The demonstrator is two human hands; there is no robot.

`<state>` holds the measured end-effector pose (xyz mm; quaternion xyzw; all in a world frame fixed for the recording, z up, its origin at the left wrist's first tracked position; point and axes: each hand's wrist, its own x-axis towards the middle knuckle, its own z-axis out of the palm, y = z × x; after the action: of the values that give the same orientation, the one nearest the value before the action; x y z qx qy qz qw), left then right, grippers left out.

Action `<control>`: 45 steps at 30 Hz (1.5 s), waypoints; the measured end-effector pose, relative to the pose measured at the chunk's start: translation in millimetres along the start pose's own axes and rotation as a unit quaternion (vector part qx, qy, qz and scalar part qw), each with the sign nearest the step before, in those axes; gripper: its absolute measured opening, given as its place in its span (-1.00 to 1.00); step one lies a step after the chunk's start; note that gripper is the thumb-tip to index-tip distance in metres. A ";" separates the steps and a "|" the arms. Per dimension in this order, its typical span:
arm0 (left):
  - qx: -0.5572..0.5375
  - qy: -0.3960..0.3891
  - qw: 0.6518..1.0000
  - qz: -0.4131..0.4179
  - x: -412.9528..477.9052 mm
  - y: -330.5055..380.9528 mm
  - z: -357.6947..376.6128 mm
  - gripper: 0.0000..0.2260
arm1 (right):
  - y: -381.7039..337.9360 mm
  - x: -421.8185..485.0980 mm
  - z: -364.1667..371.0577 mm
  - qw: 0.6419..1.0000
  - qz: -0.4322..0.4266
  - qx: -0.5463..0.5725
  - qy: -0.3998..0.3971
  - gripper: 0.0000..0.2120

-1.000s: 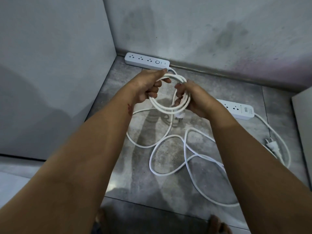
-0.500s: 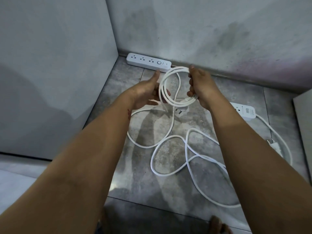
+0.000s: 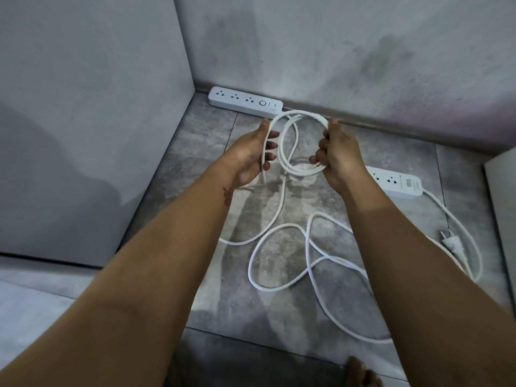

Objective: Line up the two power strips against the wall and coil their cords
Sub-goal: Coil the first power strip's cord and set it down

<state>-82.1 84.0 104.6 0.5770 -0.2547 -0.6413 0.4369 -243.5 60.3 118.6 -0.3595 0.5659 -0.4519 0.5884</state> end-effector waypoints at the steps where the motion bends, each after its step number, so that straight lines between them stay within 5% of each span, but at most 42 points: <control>1: 0.011 0.013 1.000 -0.004 1.4 0.0 2.0 -0.61 | 1.4 -1.1 -0.3 1.000 0.003 0.014 -0.008 -0.66; 13: -0.066 0.048 0.996 0.026 -1.2 16.6 15.1 -0.58 | 0.0 -8.1 11.8 0.996 0.032 0.059 -0.052 -0.68; 18: 0.042 -0.014 0.998 0.047 1.4 15.3 4.4 -0.68 | -13.0 -13.1 10.7 0.989 -0.008 -0.132 -0.066 -0.68; 22: 0.112 -0.046 0.991 0.051 -2.3 14.6 4.4 -0.69 | -20.7 -17.2 14.2 0.947 -0.060 -0.305 -0.086 -0.61; 25: 0.133 -0.052 0.988 0.055 -2.3 18.2 1.8 -0.66 | -14.8 -12.7 15.1 0.932 -0.109 -0.343 -0.042 -0.58; 35: 0.321 -0.005 0.946 0.047 0.0 -5.6 -28.5 -0.38 | -21.1 -0.9 9.4 0.965 -0.131 -0.191 0.120 -0.64; 45: 0.175 -0.129 0.975 -0.042 -9.7 -9.4 -20.8 -0.34 | -12.4 -4.3 24.8 0.988 -0.027 0.125 0.091 -0.73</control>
<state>-65.1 100.6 97.5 0.5668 -0.3925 -0.6741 0.2651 -220.2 58.0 134.2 -0.2559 0.5460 -0.5657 0.5625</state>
